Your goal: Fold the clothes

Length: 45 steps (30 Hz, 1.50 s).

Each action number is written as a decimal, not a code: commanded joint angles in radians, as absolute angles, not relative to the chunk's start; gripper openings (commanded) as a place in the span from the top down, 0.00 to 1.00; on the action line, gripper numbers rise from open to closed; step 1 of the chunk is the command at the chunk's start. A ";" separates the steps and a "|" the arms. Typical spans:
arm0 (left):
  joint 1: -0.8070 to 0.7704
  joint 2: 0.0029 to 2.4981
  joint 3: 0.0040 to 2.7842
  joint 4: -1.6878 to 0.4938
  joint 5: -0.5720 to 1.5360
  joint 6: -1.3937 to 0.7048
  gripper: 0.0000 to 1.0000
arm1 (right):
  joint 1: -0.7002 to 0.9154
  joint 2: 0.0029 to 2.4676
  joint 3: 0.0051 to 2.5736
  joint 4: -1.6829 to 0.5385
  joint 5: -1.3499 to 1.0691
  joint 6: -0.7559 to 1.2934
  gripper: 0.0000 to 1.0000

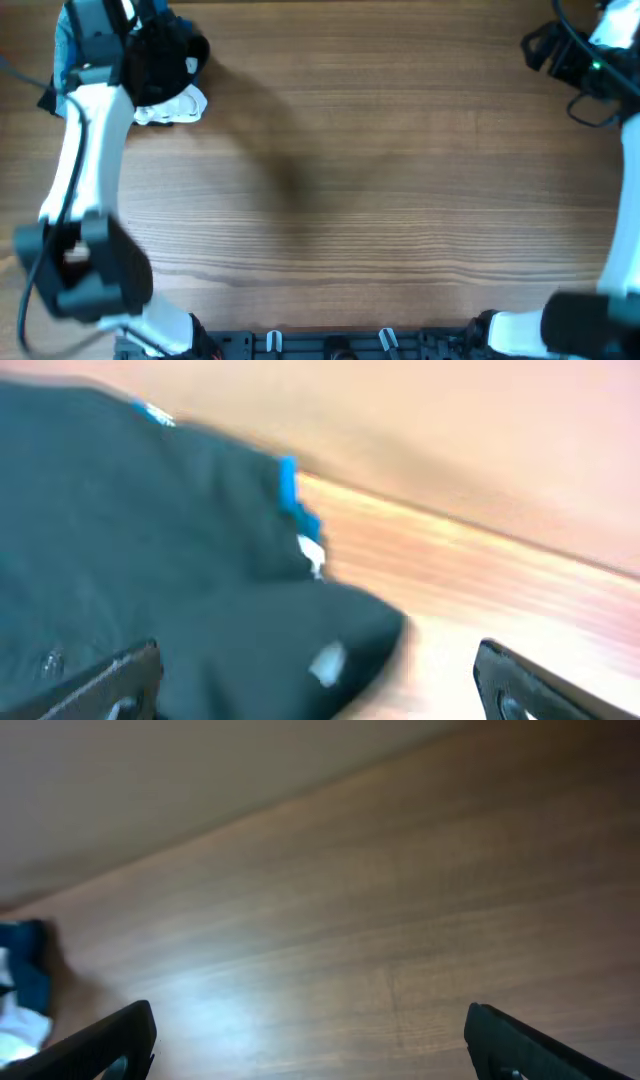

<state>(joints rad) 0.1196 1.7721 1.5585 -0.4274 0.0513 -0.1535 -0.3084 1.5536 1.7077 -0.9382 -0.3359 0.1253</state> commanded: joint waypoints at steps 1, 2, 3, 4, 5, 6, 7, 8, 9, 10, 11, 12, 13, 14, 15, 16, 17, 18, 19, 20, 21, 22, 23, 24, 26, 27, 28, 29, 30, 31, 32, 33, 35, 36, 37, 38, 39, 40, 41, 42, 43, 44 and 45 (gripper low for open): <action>0.126 1.628 1.558 -0.499 0.089 -0.166 0.00 | -0.304 1.443 1.724 -1.024 -0.339 0.101 0.00; 0.126 1.609 1.558 -0.503 0.089 -0.166 0.00 | -0.304 1.412 1.724 -1.056 -0.339 0.086 0.01; 0.126 1.601 1.558 -0.503 0.089 -0.166 0.00 | -0.304 1.383 1.724 -1.084 -0.339 0.077 0.00; 0.126 1.599 1.558 -0.503 0.089 -0.166 0.00 | -0.304 1.364 1.724 -1.100 -0.340 0.078 0.00; 0.126 1.599 1.558 -0.503 0.089 -0.166 0.00 | -0.304 1.343 1.724 -1.113 -0.342 0.078 0.00; 0.126 1.600 1.558 -0.505 0.089 -0.166 0.00 | -0.304 1.310 1.724 -1.132 -0.360 0.079 0.00; 0.126 1.600 1.558 -0.510 0.089 -0.166 0.00 | -0.304 1.284 1.724 -1.146 -0.377 0.082 0.00; 0.126 1.600 1.558 -0.513 0.089 -0.166 0.00 | -0.304 1.261 1.724 -1.158 -0.398 0.099 0.00; 0.126 1.600 1.558 -0.514 0.089 -0.166 0.00 | -0.304 1.238 1.724 -1.172 -0.409 0.145 0.00; 0.126 1.600 1.558 -0.514 0.089 -0.166 0.00 | -0.304 1.222 1.724 -1.177 -0.407 0.181 0.00; 0.126 1.600 1.558 -0.514 0.089 -0.166 0.00 | -0.304 1.206 1.724 -1.177 -0.408 0.211 0.00; 0.126 1.600 1.558 -0.514 0.089 -0.166 0.00 | -0.304 1.195 1.724 -1.177 -0.408 0.236 0.00; 0.126 1.600 1.558 -0.514 0.089 -0.166 0.00 | -0.304 1.187 1.724 -1.177 -0.408 0.258 0.00; 0.126 1.600 1.558 -0.514 0.089 -0.166 0.00 | -0.304 1.184 1.724 -1.178 -0.406 0.272 0.00; 0.126 1.600 1.558 -0.515 0.089 -0.166 0.00 | -0.304 1.182 1.724 -1.188 -0.388 0.263 0.00; 0.126 1.600 1.558 -0.514 0.089 -0.166 0.00 | -0.304 1.182 1.724 -1.196 -0.389 0.266 0.00; 0.126 1.600 1.558 -0.514 0.089 -0.166 0.00 | -0.304 1.182 1.724 -1.194 -0.385 0.263 0.00; 0.126 1.600 1.558 -0.515 0.089 -0.166 0.00 | -0.304 1.182 1.724 -1.186 -0.365 0.262 0.00; 0.126 1.600 1.558 -0.514 0.089 -0.166 0.00 | -0.304 1.182 1.724 -1.179 -0.328 0.258 0.00; 0.126 1.600 1.558 -0.514 0.089 -0.166 0.00 | -0.304 1.182 1.724 -1.169 -0.325 0.228 0.00; 0.126 1.600 1.558 -0.514 0.089 -0.166 0.00 | -0.304 1.182 1.724 -1.158 -0.339 0.152 0.00; 0.126 1.600 1.558 -0.514 0.089 -0.166 0.00 | -0.304 1.182 1.723 -1.151 -0.389 0.009 0.00; 0.126 1.600 1.558 -0.514 0.089 -0.166 0.00 | -0.304 1.182 1.721 -1.153 -0.433 -0.115 0.00; 0.126 1.600 1.558 -0.514 0.089 -0.165 0.00 | -0.304 1.183 1.716 -1.153 -0.454 -0.195 0.00; 0.126 1.600 1.558 -0.514 0.089 -0.165 0.00 | -0.300 1.160 1.667 -1.105 -0.441 -0.206 0.00; 0.126 1.600 1.558 -0.514 0.089 -0.166 0.00 | -0.299 1.129 1.628 -1.057 -0.442 -0.205 0.00; 0.126 1.600 1.558 -0.514 0.089 -0.166 0.00 | -0.283 1.080 1.545 -0.947 -0.441 -0.189 0.00; 0.126 1.600 1.558 -0.514 0.089 -0.166 0.00 | -0.262 1.024 1.453 -0.838 -0.426 -0.172 0.00; 0.126 1.600 1.558 -0.514 0.089 -0.166 0.00 | -0.239 0.973 1.361 -0.735 -0.408 -0.155 0.00; 0.126 1.600 1.558 -0.514 0.089 -0.166 0.00 | -0.215 0.917 1.252 -0.624 -0.381 -0.129 0.00; 0.126 1.600 1.558 -0.514 0.089 -0.166 0.00 | -0.192 0.860 1.154 -0.535 -0.353 -0.094 0.00; 0.126 1.600 1.558 -0.514 0.089 -0.166 0.00 | -0.165 0.783 1.010 -0.416 -0.308 -0.014 0.00; 0.126 1.600 1.558 -0.515 0.089 -0.166 0.00 | -0.134 0.660 0.775 -0.257 -0.235 0.141 0.00; 0.126 1.600 1.558 -0.514 0.089 -0.166 0.00 | -0.125 0.602 0.665 -0.193 -0.213 0.196 0.00; 0.126 1.600 1.558 -0.514 0.089 -0.166 0.00 | -0.120 0.568 0.603 -0.161 -0.205 0.217 0.00; 0.126 1.600 1.558 -0.514 0.089 -0.166 0.00 | -0.114 0.505 0.488 -0.107 -0.202 0.237 0.00; 0.126 1.600 1.558 -0.514 0.089 -0.166 0.00 | -0.110 0.463 0.418 -0.080 -0.202 0.239 0.00; 0.126 1.600 1.558 -0.514 0.089 -0.165 0.00 | -0.103 0.422 0.358 -0.065 -0.202 0.239 0.00; 0.126 1.600 1.558 -0.515 0.089 -0.166 0.00 | -0.091 0.360 0.282 -0.060 -0.202 0.239 0.00; 0.126 1.600 1.558 -0.514 0.089 -0.166 0.00 | -0.081 0.311 0.231 -0.060 -0.197 0.239 0.00; 0.126 1.600 1.558 -0.514 0.089 -0.166 0.00 | -0.072 0.262 0.186 -0.060 -0.186 0.239 0.00; 0.126 1.600 1.558 -0.514 0.089 -0.166 0.00 | -0.060 0.203 0.138 -0.060 -0.171 0.240 0.00; 0.126 1.600 1.558 -0.514 0.089 -0.166 0.00 | -0.053 0.165 0.110 -0.061 -0.164 0.239 0.00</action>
